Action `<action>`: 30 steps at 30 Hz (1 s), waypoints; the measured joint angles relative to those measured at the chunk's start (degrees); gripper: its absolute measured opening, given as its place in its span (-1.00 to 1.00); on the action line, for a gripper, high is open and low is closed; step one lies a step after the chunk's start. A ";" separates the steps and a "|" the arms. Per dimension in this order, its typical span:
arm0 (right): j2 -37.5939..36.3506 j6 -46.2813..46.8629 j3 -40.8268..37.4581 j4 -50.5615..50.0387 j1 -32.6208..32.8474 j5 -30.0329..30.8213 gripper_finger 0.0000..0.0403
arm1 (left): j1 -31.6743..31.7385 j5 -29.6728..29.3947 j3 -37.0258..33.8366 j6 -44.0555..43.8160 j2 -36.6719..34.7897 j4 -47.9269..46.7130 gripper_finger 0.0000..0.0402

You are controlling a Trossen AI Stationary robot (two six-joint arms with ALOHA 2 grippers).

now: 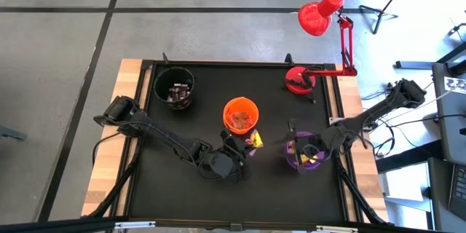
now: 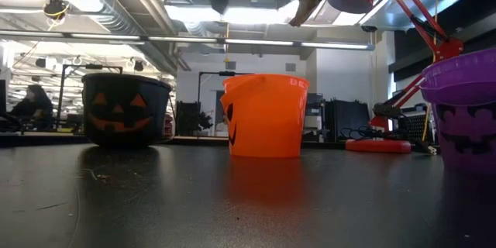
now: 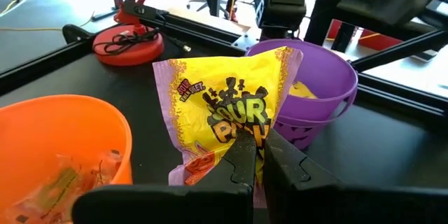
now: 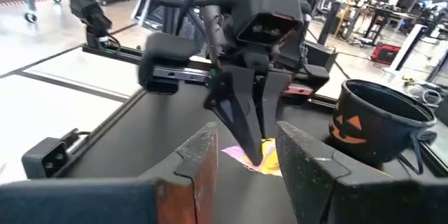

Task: Sort candy
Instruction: Put the yellow candy into the purple bucket

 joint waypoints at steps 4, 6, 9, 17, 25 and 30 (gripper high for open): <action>2.77 0.02 -0.01 1.63 -2.62 -0.43 -0.29 | 0.14 0.06 0.00 1.25 0.00 0.30 -1.00; 4.57 0.12 -0.01 2.89 -4.20 -1.02 -0.29 | 0.13 0.11 0.00 1.38 0.00 0.31 -1.00; 6.96 0.35 -0.01 5.08 -6.59 -4.79 -0.29 | 0.16 0.09 0.00 1.42 0.00 0.44 -1.00; 10.66 3.27 -0.01 7.27 -10.64 -10.55 -0.29 | 0.13 0.20 -0.06 1.42 0.00 0.14 -1.00; 10.68 2.37 -0.01 7.06 -10.88 -10.93 -0.60 | 0.09 0.29 -0.07 1.45 0.00 -0.02 -1.00; 10.66 1.21 -0.01 6.70 -10.88 -11.82 -0.93 | 0.09 0.27 -0.07 1.42 0.00 -0.78 -1.00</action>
